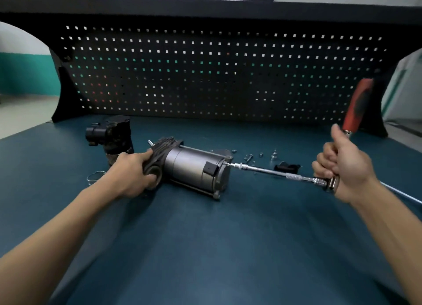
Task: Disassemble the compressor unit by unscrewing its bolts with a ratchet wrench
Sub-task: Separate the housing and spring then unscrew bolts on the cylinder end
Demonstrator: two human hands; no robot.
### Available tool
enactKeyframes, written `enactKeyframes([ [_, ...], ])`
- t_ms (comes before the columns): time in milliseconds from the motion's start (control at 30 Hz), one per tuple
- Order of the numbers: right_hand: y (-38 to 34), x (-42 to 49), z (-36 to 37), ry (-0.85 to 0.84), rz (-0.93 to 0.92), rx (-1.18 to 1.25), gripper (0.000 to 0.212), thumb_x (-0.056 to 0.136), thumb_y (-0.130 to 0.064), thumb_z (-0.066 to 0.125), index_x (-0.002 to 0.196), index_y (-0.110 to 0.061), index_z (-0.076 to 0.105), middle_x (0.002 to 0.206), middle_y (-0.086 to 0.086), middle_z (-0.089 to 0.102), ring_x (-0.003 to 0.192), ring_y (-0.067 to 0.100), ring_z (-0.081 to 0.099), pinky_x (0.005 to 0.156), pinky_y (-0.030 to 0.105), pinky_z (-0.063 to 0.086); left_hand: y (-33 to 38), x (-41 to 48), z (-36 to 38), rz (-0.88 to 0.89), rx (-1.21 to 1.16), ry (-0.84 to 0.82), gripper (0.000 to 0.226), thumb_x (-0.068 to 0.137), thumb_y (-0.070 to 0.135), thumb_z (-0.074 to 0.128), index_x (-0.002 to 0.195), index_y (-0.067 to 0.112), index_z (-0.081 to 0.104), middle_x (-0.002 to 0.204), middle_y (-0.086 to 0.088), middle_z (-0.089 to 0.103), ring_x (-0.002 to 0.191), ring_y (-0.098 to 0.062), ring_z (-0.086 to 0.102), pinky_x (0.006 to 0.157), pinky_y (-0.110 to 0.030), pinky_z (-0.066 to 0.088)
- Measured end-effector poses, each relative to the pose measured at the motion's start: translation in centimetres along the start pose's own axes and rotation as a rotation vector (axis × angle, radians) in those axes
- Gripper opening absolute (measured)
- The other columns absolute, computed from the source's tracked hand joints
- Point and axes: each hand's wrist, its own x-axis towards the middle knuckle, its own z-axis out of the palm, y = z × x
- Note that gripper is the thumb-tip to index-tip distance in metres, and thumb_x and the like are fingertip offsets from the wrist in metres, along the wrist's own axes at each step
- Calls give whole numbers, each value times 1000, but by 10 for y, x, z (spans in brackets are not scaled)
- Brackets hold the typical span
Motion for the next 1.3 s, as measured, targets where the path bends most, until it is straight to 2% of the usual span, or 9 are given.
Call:
enactKeyframes([
  [233, -8, -12, -6, 12, 30, -66, 69, 98, -61, 46, 46, -22, 25, 45, -3, 17, 36, 13, 22, 42, 26, 20, -1, -3, -4, 223, -154, 10, 64, 75, 1, 76, 136, 11, 59, 121, -3, 70, 98, -7, 58, 77, -6, 32],
  [400, -2, -33, -22, 86, 72, 5, 68, 98, -61, 47, 46, -22, 26, 41, -5, 18, 35, 12, 21, 36, 21, 23, 32, -11, -5, 186, -19, 116, 32, 76, 3, 61, 108, 8, 66, 111, -11, 63, 111, -37, 53, 96, -32, 36],
  [533, 13, -53, -34, 192, 80, 56, 68, 100, -57, 46, 46, -22, 25, 40, -5, 17, 34, 11, 18, 33, 20, 20, 106, -48, -8, 400, -283, 469, 34, 76, 11, 57, 106, 14, 73, 106, 0, 70, 101, -17, 57, 92, -22, 40],
  [633, 21, -64, -33, 235, 80, 119, 64, 101, -55, 47, 53, -20, 23, 41, -5, 16, 33, 11, 17, 33, 19, 19, 155, -86, 22, 501, -471, 96, 15, 81, 33, 60, 82, 22, 70, 72, 12, 68, 67, -1, 59, 66, -21, 46],
  [767, 25, -71, -25, 258, 98, 211, 63, 101, -54, 48, 53, -21, 24, 42, -6, 16, 32, 10, 18, 33, 19, 18, 183, -89, 66, 59, -909, -542, 32, 93, 46, 63, 94, 14, 67, 83, -3, 73, 58, -13, 62, 52, -26, 50],
  [900, 27, -77, -21, 240, 122, 257, 64, 100, -54, 49, 52, -21, 24, 40, -5, 17, 32, 10, 19, 32, 19, 19, 194, -72, 68, -174, -1301, -512, 33, 94, 40, 63, 99, 8, 62, 102, -13, 70, 64, -19, 63, 55, -31, 54],
  [967, 28, -79, -22, 250, 131, 252, 63, 101, -53, 49, 52, -21, 24, 40, -5, 18, 32, 10, 19, 32, 19, 20, 188, -79, 69, 35, -1056, -409, 29, 93, 43, 64, 93, 13, 64, 92, -6, 72, 66, -17, 65, 62, -34, 55],
  [1100, 24, -75, -24, 249, 152, 267, 61, 101, -53, 48, 55, -21, 24, 42, -5, 18, 36, 11, 18, 33, 21, 21, 150, -84, 46, 695, -125, 418, 28, 83, 52, 60, 78, 25, 61, 81, 8, 62, 81, -19, 57, 68, -33, 48],
  [1300, 22, -60, -15, 210, 143, 162, 60, 101, -53, 48, 56, -20, 23, 42, -4, 19, 38, 12, 18, 36, 23, 21, 116, -47, 35, 535, -101, 194, 41, 77, 38, 80, 110, 15, 69, 111, 0, 66, 108, -25, 58, 94, -35, 44],
])
